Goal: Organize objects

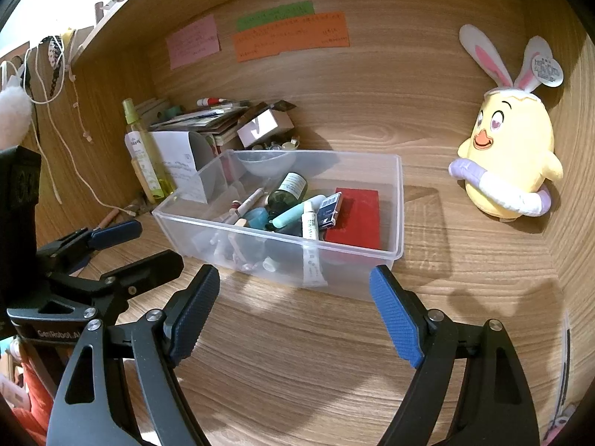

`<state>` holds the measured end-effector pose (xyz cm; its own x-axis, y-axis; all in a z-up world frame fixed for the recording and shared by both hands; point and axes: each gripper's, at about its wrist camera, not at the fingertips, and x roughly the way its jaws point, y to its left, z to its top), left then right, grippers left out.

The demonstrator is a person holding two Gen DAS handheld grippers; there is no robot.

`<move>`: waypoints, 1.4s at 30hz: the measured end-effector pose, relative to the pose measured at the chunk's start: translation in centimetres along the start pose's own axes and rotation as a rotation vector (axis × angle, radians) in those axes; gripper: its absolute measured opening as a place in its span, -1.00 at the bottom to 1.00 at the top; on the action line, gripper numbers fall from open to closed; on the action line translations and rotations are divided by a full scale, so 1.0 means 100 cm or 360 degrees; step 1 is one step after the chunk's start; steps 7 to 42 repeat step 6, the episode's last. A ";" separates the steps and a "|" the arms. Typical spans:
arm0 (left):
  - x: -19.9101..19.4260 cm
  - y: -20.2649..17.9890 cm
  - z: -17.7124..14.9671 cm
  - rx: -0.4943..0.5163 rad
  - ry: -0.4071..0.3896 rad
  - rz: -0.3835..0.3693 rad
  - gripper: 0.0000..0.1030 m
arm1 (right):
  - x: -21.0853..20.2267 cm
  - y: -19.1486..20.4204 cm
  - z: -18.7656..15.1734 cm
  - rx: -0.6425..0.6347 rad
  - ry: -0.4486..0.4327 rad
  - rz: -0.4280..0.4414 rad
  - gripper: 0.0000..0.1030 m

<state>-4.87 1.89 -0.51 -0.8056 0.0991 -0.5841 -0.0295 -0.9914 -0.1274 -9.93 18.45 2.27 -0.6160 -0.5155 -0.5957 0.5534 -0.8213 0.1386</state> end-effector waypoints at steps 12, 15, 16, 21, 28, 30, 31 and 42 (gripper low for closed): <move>-0.002 -0.001 -0.001 -0.0007 -0.0004 -0.0012 0.95 | 0.001 -0.003 -0.001 0.0004 0.0003 -0.0004 0.57; -0.002 -0.001 -0.001 -0.0007 -0.0004 -0.0012 0.95 | 0.001 -0.003 -0.001 0.0004 0.0003 -0.0004 0.57; -0.002 -0.001 -0.001 -0.0007 -0.0004 -0.0012 0.95 | 0.001 -0.003 -0.001 0.0004 0.0003 -0.0004 0.57; -0.002 -0.001 -0.001 -0.0007 -0.0004 -0.0012 0.95 | 0.001 -0.003 -0.001 0.0004 0.0003 -0.0004 0.57; -0.002 -0.001 -0.001 -0.0007 -0.0004 -0.0012 0.95 | 0.001 -0.003 -0.001 0.0004 0.0003 -0.0004 0.57; -0.002 -0.001 -0.001 -0.0007 -0.0004 -0.0012 0.95 | 0.001 -0.003 -0.001 0.0004 0.0003 -0.0004 0.57; -0.002 -0.001 -0.001 -0.0007 -0.0004 -0.0012 0.95 | 0.001 -0.003 -0.001 0.0004 0.0003 -0.0004 0.57; -0.002 -0.001 -0.001 -0.0007 -0.0004 -0.0012 0.95 | 0.001 -0.003 -0.001 0.0004 0.0003 -0.0004 0.57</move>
